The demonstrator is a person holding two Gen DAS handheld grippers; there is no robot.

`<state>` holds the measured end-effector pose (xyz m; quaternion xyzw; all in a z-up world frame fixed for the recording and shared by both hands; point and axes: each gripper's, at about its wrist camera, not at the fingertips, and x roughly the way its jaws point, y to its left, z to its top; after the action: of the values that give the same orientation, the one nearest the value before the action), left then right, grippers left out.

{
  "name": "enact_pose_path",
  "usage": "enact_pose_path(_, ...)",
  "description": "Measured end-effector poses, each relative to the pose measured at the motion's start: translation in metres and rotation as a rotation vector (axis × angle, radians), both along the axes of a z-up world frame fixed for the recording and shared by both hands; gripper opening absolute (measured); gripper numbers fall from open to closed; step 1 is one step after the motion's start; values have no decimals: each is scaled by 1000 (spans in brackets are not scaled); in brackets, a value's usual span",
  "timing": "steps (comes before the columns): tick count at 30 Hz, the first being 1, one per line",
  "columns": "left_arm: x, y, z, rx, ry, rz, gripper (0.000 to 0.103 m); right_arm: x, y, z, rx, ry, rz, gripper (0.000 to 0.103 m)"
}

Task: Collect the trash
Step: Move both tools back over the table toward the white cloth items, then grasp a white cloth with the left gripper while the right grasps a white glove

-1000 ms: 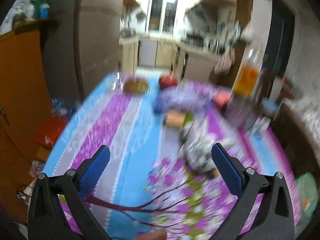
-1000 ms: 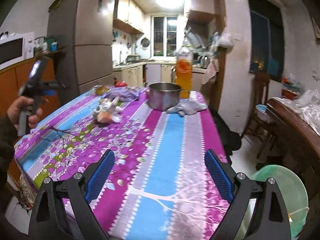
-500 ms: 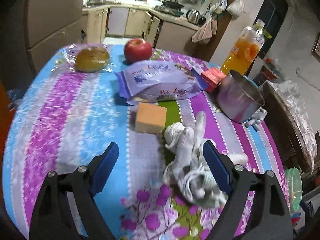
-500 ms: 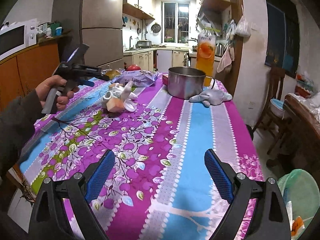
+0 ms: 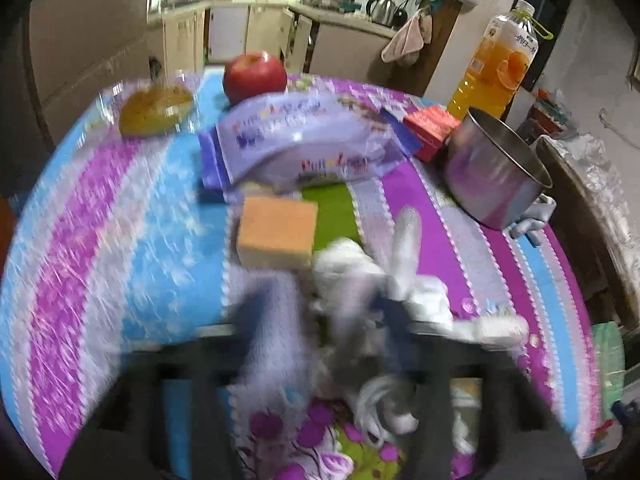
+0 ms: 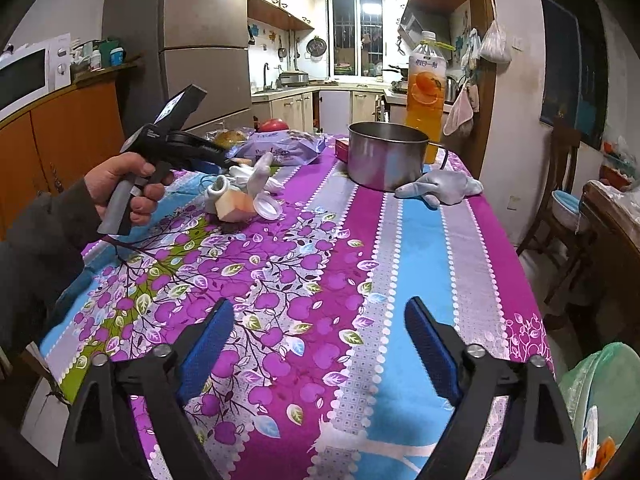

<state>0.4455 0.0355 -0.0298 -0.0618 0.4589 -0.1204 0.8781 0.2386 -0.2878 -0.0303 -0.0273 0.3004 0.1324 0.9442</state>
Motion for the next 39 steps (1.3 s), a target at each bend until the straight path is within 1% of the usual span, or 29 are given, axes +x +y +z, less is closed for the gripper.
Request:
enact_pose_path(1, -4, 1, 2, 1, 2, 10, 7, 1, -1, 0, 0, 1, -4, 74)
enact_pose_path(2, -10, 2, 8, 13, -16, 17, 4, 0, -2, 2, 1, 1, -8, 66)
enact_pose_path(3, -16, 4, 13, 11, -32, 17, 2, 0, -2, 3, 4, -1, -10, 63)
enact_pose_path(4, -26, 7, 24, 3, -59, 16, 2, 0, -2, 5, 8, -3, -11, 57)
enact_pose_path(5, -37, 10, 36, -9, -91, 15, 2, 1, -1, 7, 15, -7, -7, 55)
enact_pose_path(6, -49, 15, 50, -28, -127, 14, 2, 1, 0, 8, 20, -10, -2, 54)
enact_pose_path(8, -80, 32, 86, -65, -227, 25, 2, 4, 5, 9, 28, -11, 16, 54)
enact_pose_path(10, -107, 48, 113, -95, -306, 39, 2, 9, 11, 10, 42, -6, 39, 54)
enact_pose_path(13, -136, 63, 138, -103, -379, 49, 2, 22, 27, 11, 69, 8, 91, 54)
enact_pose_path(15, -144, 67, 144, -98, -395, 48, 2, 32, 41, 11, 93, 26, 131, 54)
enact_pose_path(17, -149, 71, 143, -72, -405, 64, 2, 43, 55, 10, 116, 44, 169, 54)
enact_pose_path(19, -150, 81, 134, -82, -382, 82, 2, 52, 70, 9, 118, 58, 208, 54)
enact_pose_path(23, -146, 96, 114, -95, -333, 115, 2, 70, 109, -2, 71, 106, 317, 54)
enact_pose_path(28, -152, 114, 100, -121, -318, 154, 2, 87, 136, -14, 81, 158, 377, 54)
enact_pose_path(32, -156, 120, 96, -125, -322, 167, 2, 97, 161, -18, 84, 167, 421, 61)
enact_pose_path(34, -157, 120, 96, -125, -325, 166, 2, 106, 164, -17, 95, 156, 399, 61)
enact_pose_path(36, -156, 121, 95, -125, -322, 167, 2, 129, 162, -15, 147, 174, 344, 61)
enact_pose_path(38, -154, 119, 92, -128, -312, 163, 2, 156, 163, -17, 172, 213, 287, 53)
enact_pose_path(39, -153, 118, 91, -128, -310, 162, 2, 168, 164, -18, 181, 232, 264, 52)
